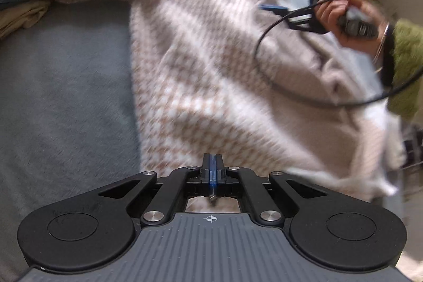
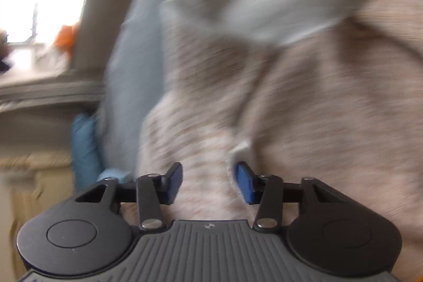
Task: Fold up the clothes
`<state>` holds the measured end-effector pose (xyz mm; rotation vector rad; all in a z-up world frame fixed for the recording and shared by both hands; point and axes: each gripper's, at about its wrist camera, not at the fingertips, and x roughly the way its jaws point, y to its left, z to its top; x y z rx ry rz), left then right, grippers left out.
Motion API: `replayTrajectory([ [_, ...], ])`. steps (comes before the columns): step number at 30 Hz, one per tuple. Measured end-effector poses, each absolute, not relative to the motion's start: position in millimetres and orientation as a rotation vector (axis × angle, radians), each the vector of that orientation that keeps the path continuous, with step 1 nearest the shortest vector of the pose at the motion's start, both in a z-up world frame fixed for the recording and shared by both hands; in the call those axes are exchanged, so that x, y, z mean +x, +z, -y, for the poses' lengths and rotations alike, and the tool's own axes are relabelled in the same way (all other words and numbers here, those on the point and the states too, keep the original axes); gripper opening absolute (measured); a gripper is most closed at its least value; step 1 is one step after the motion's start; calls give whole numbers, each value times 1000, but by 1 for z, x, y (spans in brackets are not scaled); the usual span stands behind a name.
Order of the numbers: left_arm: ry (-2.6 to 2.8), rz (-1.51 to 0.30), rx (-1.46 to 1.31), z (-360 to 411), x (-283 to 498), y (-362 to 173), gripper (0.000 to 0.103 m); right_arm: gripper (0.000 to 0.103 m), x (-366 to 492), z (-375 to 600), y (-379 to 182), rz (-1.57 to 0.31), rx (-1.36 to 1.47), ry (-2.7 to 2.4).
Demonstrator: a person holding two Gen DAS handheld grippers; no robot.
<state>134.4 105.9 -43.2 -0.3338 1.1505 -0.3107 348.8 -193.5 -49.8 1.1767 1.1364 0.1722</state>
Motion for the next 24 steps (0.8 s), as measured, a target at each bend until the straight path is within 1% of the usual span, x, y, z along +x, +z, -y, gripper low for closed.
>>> replayTrajectory([
  [2, -326, -1144, -343, -102, 140, -40, 3, 46, 349, 179, -40, -1172, 1132, 231],
  [5, -345, -1149, -332, -92, 148, -40, 3, 47, 342, 165, -35, -1269, 1003, 173],
  [8, -357, -1158, -297, -77, 159, -46, 4, 47, 322, 165, -21, -1268, 897, 126],
  [10, -365, -1162, -281, -68, 165, -50, 4, 47, 303, 169, -14, -1270, 887, 113],
  [13, -379, -1169, -266, -61, 171, -55, 5, 47, 274, 172, -12, -1332, 885, 122],
  [15, -385, -1172, -250, -58, 175, -57, 5, 48, 260, 168, -16, -1375, 846, 137],
  [18, -388, -1178, -228, -56, 182, -61, 5, 48, 246, 160, -40, -1454, 777, 143],
  [22, -386, -1203, -211, -56, 189, -65, 6, 48, 248, 142, -48, -1493, 768, 211],
  [23, -385, -1207, -209, -56, 190, -64, 7, 46, 250, 137, -48, -1501, 768, 231],
  [24, -383, -1211, -209, -56, 191, -63, 11, 43, 251, 133, -49, -1508, 768, 251],
])
